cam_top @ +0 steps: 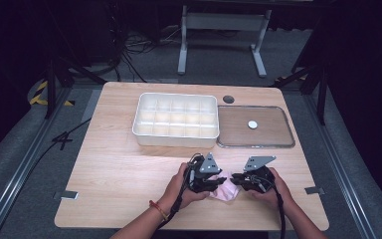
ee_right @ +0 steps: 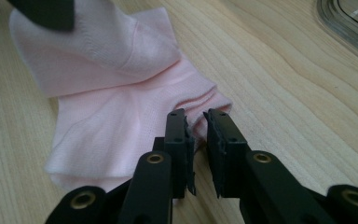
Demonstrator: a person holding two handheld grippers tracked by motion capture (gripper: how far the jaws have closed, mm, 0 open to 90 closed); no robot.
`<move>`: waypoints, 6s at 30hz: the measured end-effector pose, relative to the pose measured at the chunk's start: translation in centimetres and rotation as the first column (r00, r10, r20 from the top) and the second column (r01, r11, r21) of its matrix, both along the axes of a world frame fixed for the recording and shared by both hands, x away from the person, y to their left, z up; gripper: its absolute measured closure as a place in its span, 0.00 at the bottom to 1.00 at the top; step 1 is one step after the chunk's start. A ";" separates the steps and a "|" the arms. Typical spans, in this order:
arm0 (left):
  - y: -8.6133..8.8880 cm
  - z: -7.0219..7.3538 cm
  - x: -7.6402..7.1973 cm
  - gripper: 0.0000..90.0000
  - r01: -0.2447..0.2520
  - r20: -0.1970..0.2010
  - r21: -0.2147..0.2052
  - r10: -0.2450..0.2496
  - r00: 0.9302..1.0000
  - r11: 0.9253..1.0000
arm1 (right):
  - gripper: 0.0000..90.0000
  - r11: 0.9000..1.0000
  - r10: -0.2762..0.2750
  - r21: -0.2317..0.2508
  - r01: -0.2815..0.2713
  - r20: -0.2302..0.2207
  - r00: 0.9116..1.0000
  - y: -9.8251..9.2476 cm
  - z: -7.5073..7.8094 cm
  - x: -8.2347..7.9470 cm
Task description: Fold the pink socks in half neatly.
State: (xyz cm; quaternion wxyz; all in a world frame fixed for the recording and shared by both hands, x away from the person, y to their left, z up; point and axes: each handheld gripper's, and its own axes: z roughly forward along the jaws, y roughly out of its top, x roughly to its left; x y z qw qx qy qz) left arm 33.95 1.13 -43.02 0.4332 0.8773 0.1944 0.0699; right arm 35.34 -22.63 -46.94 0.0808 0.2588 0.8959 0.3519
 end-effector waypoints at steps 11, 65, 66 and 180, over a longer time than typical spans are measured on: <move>3.5 -1.4 -0.9 0.89 0.032 -0.027 0.035 -0.031 0.999 0.999 | 0.86 1.000 -0.003 -0.003 0.003 0.003 1.000 0.0 0.0 0.0; 3.0 -4.9 -0.5 0.80 -0.014 -0.165 0.025 0.018 0.986 1.000 | 0.93 0.993 0.106 -0.059 -0.100 0.108 0.988 3.0 0.4 -2.2; 3.1 -4.8 -0.5 0.82 -0.021 -0.169 0.013 0.023 0.985 1.000 | 0.93 0.993 0.108 -0.062 -0.101 0.111 0.988 3.1 0.4 -2.2; -0.9 -3.9 -1.7 0.89 0.079 -0.007 0.110 -0.079 0.997 0.991 | 0.78 0.997 -0.019 0.071 0.015 0.067 0.998 1.0 1.3 -0.5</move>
